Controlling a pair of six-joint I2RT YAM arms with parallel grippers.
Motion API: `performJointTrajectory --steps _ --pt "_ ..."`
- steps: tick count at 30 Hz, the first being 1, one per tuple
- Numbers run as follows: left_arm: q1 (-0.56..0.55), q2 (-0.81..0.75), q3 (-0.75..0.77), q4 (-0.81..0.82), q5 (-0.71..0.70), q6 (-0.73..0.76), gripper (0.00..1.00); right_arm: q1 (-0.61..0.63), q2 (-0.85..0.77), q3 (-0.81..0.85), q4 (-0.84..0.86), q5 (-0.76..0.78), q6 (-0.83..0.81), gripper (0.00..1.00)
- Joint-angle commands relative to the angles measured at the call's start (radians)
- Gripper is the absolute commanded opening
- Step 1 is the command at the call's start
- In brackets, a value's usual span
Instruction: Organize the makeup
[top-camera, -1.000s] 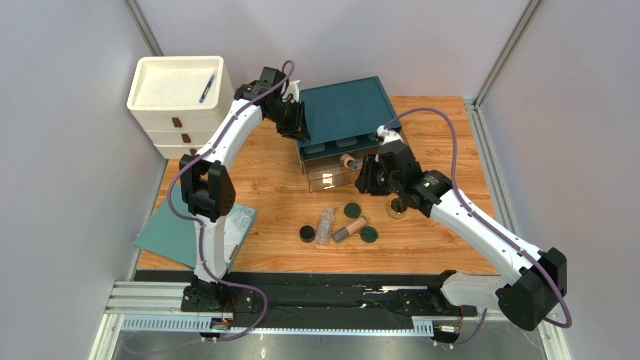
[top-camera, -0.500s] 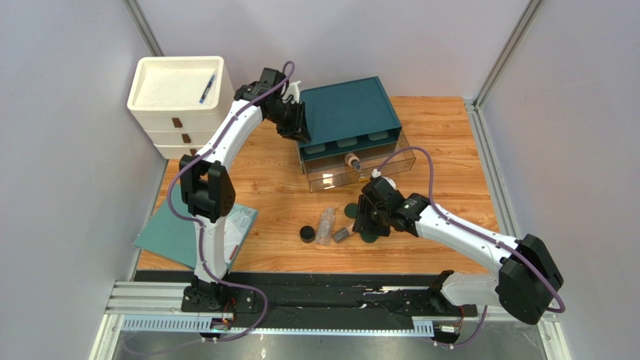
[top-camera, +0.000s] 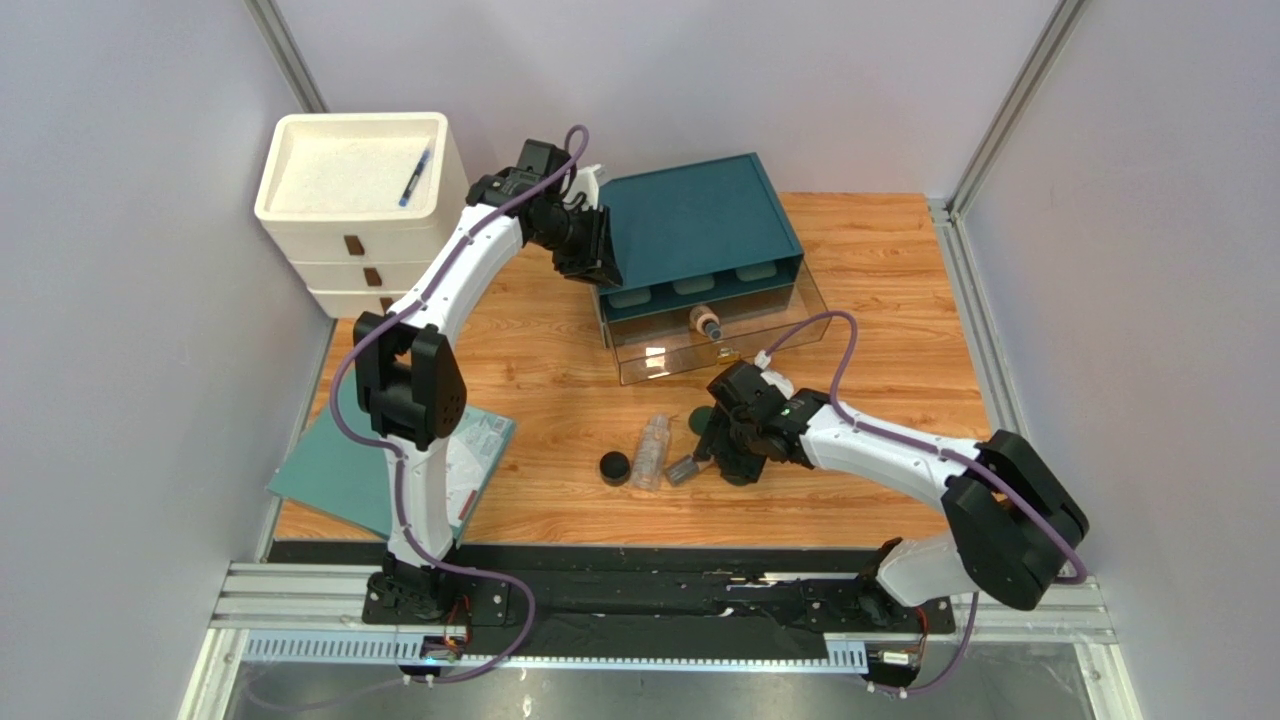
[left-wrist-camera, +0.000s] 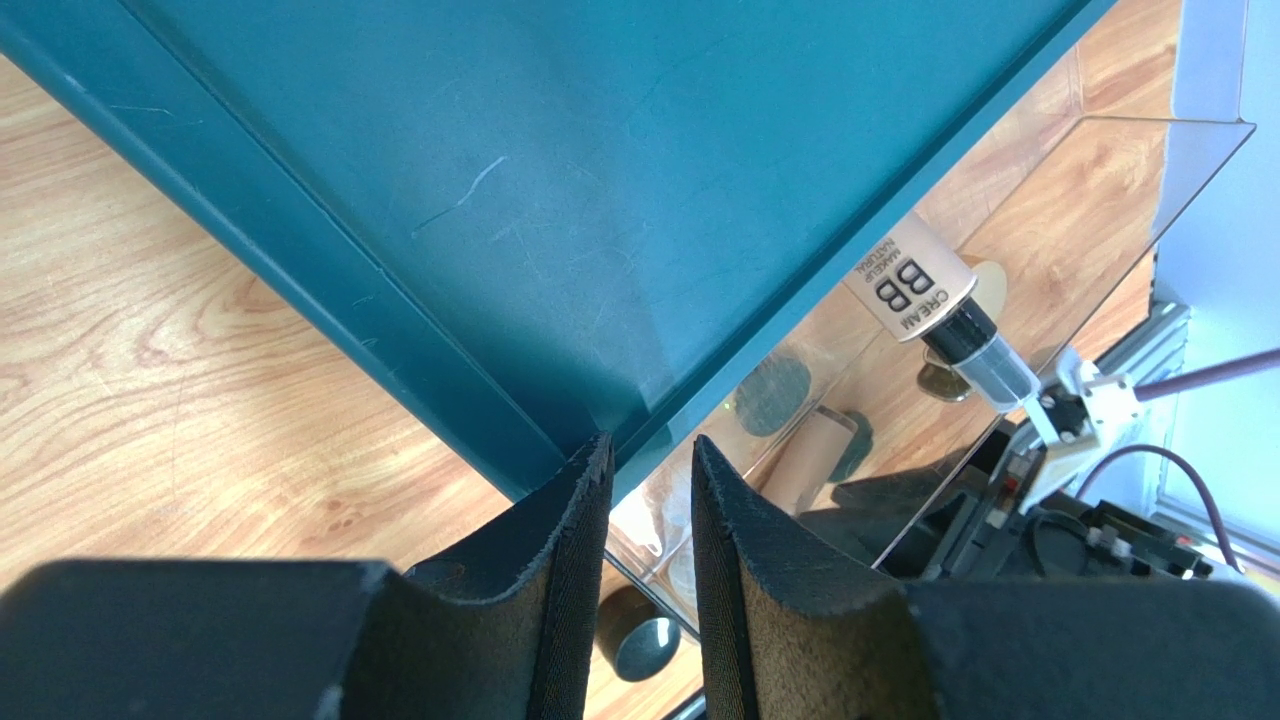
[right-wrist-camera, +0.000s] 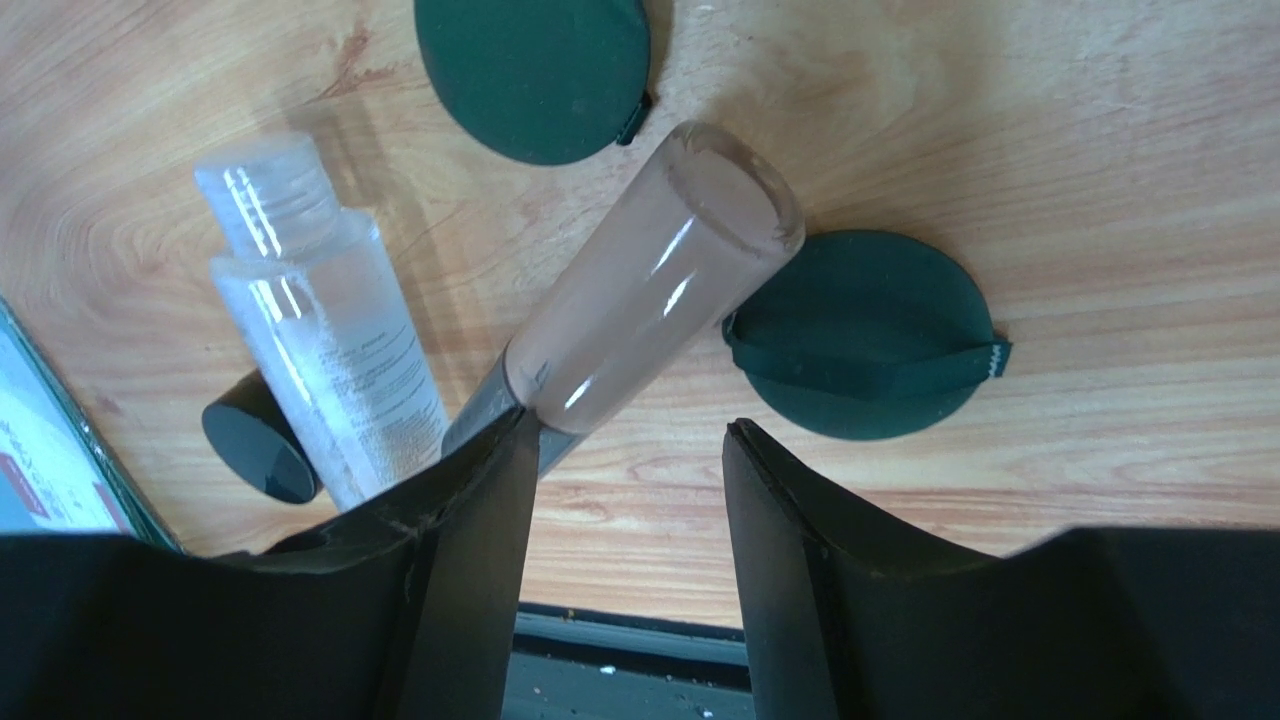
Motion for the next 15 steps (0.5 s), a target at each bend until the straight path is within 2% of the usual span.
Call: performJointTrajectory --steps 1,15 --pt "0.013 0.023 -0.073 -0.189 -0.133 0.062 0.35 -0.001 0.032 0.016 0.058 0.047 0.065 0.53" --pt "0.013 0.023 -0.071 -0.188 -0.126 0.060 0.34 -0.008 0.082 -0.003 0.075 0.052 0.104 0.55"
